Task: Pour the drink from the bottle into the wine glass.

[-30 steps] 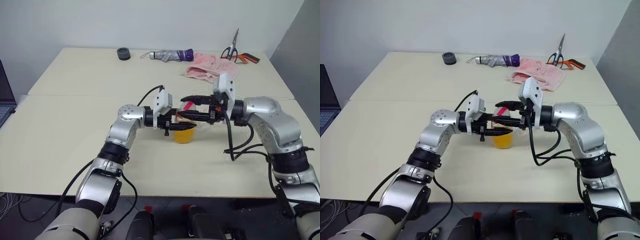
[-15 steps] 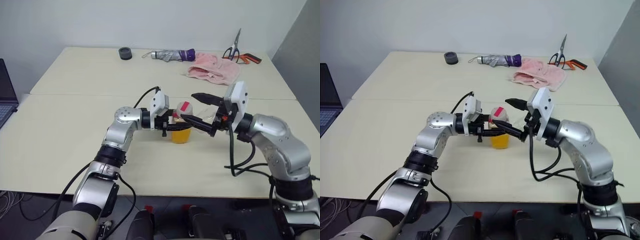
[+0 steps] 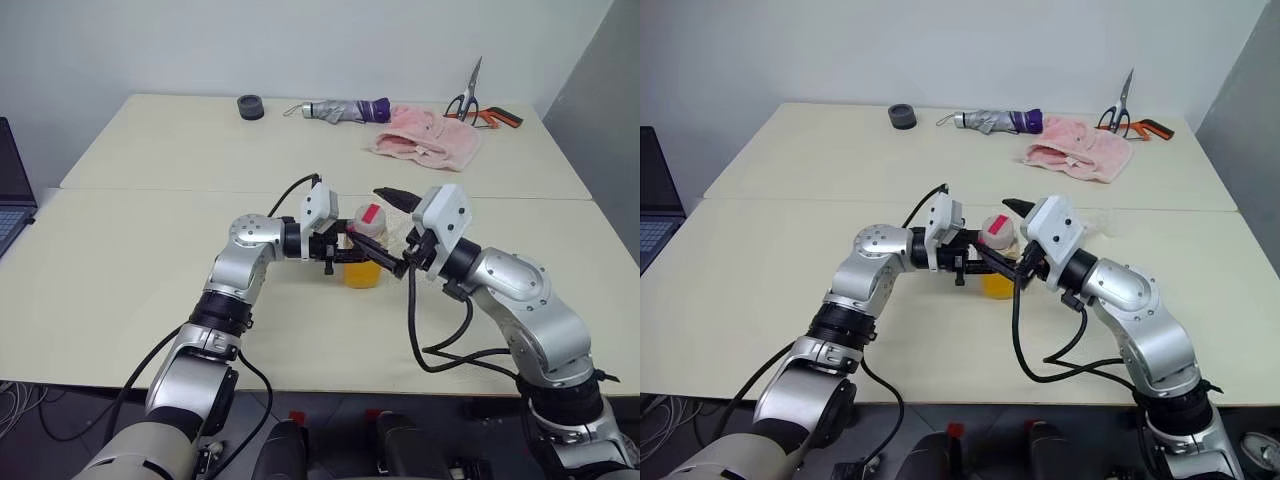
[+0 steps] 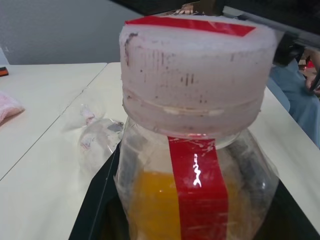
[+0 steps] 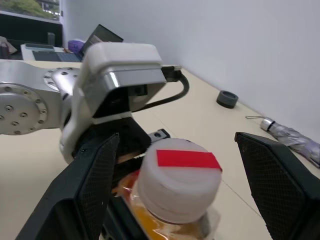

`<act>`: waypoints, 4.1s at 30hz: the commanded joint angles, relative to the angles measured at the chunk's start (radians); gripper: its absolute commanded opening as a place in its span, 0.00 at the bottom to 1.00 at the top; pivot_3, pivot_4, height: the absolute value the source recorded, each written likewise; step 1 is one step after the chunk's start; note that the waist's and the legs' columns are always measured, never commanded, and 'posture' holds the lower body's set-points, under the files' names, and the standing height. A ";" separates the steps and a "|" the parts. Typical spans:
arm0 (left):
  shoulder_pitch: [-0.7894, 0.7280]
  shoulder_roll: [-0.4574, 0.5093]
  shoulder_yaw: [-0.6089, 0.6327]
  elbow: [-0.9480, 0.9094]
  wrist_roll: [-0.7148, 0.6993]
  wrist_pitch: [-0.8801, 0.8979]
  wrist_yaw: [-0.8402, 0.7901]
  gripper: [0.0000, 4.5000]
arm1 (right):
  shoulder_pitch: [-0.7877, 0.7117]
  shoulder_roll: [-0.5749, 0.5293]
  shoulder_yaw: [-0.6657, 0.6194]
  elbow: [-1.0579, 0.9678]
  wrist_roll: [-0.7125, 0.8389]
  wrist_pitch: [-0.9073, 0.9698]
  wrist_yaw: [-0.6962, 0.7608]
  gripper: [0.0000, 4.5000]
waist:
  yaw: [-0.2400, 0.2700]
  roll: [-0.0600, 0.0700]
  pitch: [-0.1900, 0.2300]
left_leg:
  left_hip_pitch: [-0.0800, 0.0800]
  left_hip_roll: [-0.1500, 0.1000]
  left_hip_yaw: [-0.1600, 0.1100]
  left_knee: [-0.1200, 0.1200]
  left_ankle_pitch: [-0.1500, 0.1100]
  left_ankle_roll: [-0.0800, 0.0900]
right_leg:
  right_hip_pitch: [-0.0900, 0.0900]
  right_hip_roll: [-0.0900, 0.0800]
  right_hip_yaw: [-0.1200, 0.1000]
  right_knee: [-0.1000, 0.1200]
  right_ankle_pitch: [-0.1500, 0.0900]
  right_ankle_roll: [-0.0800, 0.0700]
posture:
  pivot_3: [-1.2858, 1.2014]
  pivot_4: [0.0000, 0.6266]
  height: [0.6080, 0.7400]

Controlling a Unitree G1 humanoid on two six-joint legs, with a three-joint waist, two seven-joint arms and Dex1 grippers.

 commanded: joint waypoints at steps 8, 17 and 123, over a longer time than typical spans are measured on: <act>-0.020 0.001 0.017 -0.034 -0.026 -0.004 -0.006 0.40 | 0.021 0.004 -0.074 -0.002 -0.006 -0.025 -0.036 0.88 | 0.000 0.000 0.000 | 0.000 0.000 0.000 0.000 0.000 0.000 | 0.000 0.000 0.000 0.000 0.000 0.000 | 0.52 0.24 1.00; -0.013 0.010 0.019 -0.036 -0.028 0.001 -0.007 0.40 | 0.029 0.016 -0.090 -0.063 0.049 0.005 -0.038 0.88 | -0.001 0.000 0.000 | 0.000 0.000 0.000 0.000 0.000 0.000 | 0.000 0.000 0.000 0.000 0.000 0.000 | 0.52 0.24 1.00; -0.033 0.026 0.019 -0.005 -0.023 -0.013 -0.032 0.40 | 0.135 -0.143 -0.185 -0.191 0.219 0.135 0.054 0.88 | 0.000 0.000 0.000 | 0.000 0.000 0.000 0.000 0.000 0.000 | 0.000 0.000 0.000 0.000 0.000 0.000 | 0.52 0.24 1.00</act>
